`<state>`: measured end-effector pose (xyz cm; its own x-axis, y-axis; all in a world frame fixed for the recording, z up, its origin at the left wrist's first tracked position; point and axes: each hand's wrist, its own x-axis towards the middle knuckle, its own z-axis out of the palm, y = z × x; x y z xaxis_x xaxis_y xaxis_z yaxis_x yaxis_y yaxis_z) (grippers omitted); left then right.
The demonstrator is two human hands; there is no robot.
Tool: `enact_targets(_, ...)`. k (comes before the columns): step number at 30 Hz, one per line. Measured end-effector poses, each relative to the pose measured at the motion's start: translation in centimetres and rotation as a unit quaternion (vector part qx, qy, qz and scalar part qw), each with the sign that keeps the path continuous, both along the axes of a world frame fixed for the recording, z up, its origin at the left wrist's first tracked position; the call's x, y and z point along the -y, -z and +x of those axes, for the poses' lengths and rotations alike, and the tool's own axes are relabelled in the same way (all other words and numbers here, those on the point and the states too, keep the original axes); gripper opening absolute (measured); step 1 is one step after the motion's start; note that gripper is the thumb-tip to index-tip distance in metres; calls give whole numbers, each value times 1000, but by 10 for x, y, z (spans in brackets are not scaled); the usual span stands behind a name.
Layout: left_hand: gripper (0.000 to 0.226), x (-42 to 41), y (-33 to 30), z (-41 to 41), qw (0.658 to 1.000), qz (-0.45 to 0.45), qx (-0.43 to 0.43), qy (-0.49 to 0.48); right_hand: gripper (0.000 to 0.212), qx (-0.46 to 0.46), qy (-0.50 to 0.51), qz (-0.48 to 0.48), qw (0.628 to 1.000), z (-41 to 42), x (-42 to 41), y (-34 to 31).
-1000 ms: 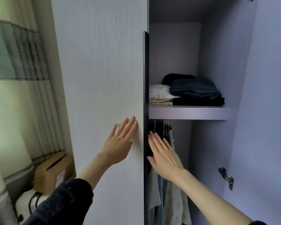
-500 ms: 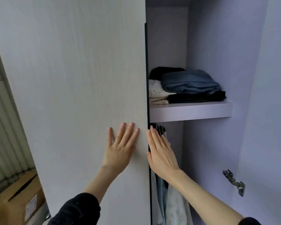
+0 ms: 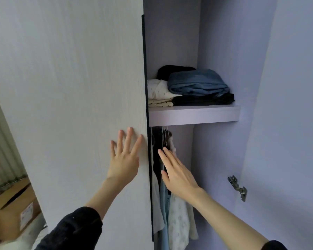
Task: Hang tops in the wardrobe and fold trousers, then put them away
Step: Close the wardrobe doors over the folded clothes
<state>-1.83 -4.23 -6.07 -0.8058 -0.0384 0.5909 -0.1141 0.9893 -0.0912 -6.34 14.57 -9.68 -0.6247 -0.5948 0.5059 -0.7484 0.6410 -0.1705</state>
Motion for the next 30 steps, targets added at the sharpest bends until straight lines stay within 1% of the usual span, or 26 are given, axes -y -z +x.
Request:
enact_targets(2, 52, -20, -6, 14, 997, 76, -14, 9, 61, 31, 2, -13, 999, 12, -25, -3)
enact_targets(5, 45, -72, -14, 46, 988, 141, -53, 37, 57, 30, 14, -55, 998, 40, -79, -12)
enact_targets(8, 39, -134, -8, 81, 974, 188, -89, 92, 54, 37, 18, -78, 996, 77, -136, -12)
enact_targets(9, 37, -158, -6, 92, 970, 197, -89, 114, 54, 37, 21, -72, 996, 90, -159, -13)
enact_targets(11, 35, -209, -4, 111, 965, 186, -73, 170, 52, 20, 38, -71, 997, 116, -209, -19)
enact_targets(13, 36, -244, -5, 120, 959, 177, -55, 213, 48, -22, 58, -89, 994, 139, -243, -32)
enact_targets(15, 37, -274, -12, 126, 955, 173, -61, 232, 41, -104, 76, -121, 984, 158, -276, -48)
enact_targets(18, 37, -315, -24, 131, 949, 164, -76, 260, 33, -235, 99, -159, 954, 180, -327, -66)
enact_targets(20, 37, -336, -27, 134, 944, 153, -76, 283, 33, -284, 130, -186, 932, 186, -359, -71)
enact_targets(21, 38, -347, -27, 135, 940, 146, -76, 298, 33, -287, 155, -205, 923, 189, -374, -72)
enact_targets(22, 38, -353, -26, 137, 939, 139, -74, 306, 35, -267, 174, -224, 921, 189, -381, -71)
enact_targets(23, 37, -361, -25, 140, 938, 132, -74, 312, 42, -223, 186, -243, 926, 190, -389, -71)
enact_targets(25, 37, -372, -21, 146, 938, 126, -76, 313, 59, -76, 164, -278, 943, 193, -391, -71)
enact_targets(26, 37, -376, -19, 148, 939, 122, -77, 312, 64, -7, 147, -293, 945, 193, -390, -71)
enact_targets(27, 37, -379, -16, 152, 941, 114, -76, 311, 66, 32, 142, -306, 941, 194, -389, -70)
enact_targets(30, 44, -379, -8, 159, 950, 91, -62, 293, 60, 69, 116, -364, 922, 194, -385, -71)
